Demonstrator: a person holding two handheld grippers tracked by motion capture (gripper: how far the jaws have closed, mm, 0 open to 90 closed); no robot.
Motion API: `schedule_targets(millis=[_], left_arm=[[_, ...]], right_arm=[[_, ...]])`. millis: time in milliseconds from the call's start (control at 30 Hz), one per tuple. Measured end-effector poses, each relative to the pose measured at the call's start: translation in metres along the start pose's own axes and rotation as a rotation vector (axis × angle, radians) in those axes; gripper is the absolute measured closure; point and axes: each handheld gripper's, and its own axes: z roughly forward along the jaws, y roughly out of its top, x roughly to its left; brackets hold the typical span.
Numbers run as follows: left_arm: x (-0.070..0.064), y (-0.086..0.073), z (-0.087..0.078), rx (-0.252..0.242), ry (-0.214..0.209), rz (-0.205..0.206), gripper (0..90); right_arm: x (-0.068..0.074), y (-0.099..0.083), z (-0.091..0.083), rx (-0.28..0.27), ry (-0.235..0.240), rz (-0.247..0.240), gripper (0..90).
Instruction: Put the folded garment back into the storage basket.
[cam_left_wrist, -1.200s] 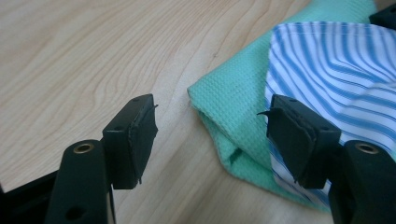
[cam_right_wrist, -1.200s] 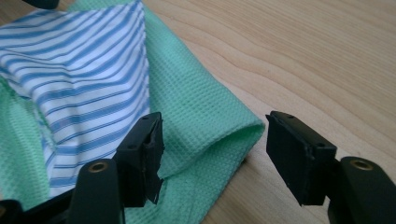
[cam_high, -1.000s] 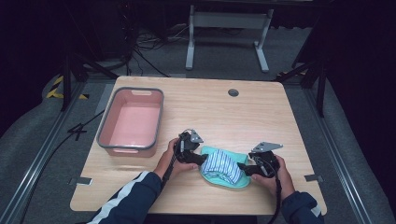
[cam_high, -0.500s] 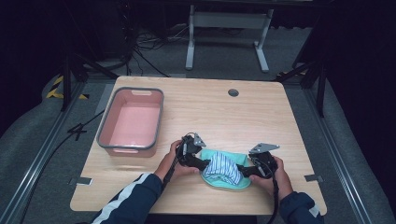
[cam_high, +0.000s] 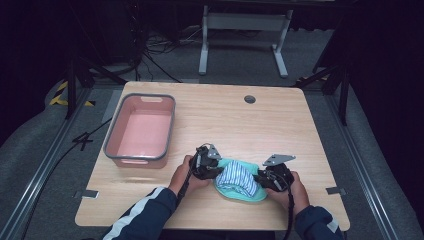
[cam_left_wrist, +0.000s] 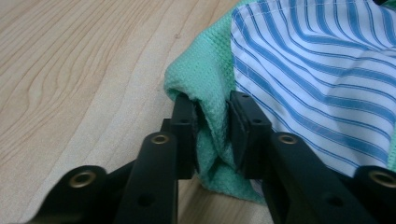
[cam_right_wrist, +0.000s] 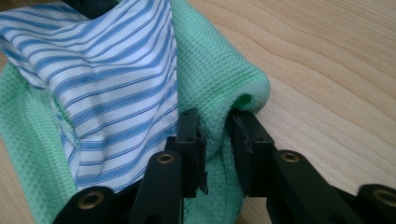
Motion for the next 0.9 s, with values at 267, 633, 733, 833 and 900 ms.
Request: schedule_targets(millis=[267, 633, 733, 833, 900], left_arm=[[-0.0019, 0.0023, 0.0, 0.016, 0.008, 0.02, 81.7], [-0.0021, 0.0056, -0.004, 0.01, 0.016, 0.037, 82.5], [-0.0019, 0.0058, -0.0046, 0.007, 0.012, 0.032, 82.5], [-0.0015, 0.0071, -0.0062, 0.007, 0.011, 0.033, 82.5], [-0.0015, 0.0084, -0.0072, 0.009, 0.011, 0.036, 82.5]], right_arm=[[0.0003, -0.0011, 0.0001, -0.013, 0.009, 0.007, 79.2], [-0.0021, -0.0014, -0.0013, -0.022, 0.019, 0.002, 80.2], [-0.0023, -0.0011, -0.0023, -0.027, 0.023, 0.004, 80.3], [-0.0033, -0.0005, -0.0029, -0.03, 0.025, 0.003, 80.4], [-0.003, 0.0, -0.0037, -0.032, 0.023, 0.002, 80.6]])
